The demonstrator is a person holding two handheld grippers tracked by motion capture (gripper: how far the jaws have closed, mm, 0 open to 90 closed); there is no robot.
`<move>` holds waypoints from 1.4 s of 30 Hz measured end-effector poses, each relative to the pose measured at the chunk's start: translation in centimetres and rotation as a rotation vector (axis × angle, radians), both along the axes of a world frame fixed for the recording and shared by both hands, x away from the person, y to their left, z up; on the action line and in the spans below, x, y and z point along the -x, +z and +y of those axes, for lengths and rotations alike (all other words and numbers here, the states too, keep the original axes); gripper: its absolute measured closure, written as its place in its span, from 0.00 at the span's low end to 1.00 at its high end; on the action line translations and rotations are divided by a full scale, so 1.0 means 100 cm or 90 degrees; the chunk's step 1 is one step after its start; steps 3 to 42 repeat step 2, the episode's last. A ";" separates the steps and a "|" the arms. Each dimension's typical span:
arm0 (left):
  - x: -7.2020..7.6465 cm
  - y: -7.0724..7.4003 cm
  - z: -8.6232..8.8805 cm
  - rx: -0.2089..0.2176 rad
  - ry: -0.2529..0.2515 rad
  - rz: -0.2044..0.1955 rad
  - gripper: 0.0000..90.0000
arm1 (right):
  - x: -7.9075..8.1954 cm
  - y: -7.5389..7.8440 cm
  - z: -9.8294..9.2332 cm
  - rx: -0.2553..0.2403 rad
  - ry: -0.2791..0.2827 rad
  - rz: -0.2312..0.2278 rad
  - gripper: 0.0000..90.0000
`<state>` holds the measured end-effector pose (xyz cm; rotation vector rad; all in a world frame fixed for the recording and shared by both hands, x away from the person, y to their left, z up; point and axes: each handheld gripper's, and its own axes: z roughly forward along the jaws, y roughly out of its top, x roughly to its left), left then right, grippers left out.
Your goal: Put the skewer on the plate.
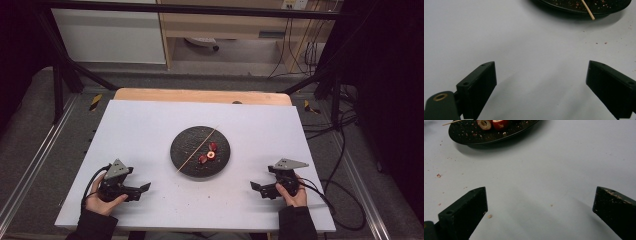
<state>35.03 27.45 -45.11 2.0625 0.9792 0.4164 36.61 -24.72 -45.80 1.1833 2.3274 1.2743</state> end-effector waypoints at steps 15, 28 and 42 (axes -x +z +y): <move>0.000 0.000 0.001 0.000 0.005 0.001 0.10 | 0.000 0.000 0.000 0.001 0.002 0.002 0.01; 0.000 0.000 0.001 0.000 0.005 0.001 0.10 | 0.000 0.000 0.000 0.001 0.002 0.002 0.01; 0.000 0.000 0.001 0.000 0.005 0.001 0.10 | 0.000 0.000 0.000 0.001 0.002 0.002 0.01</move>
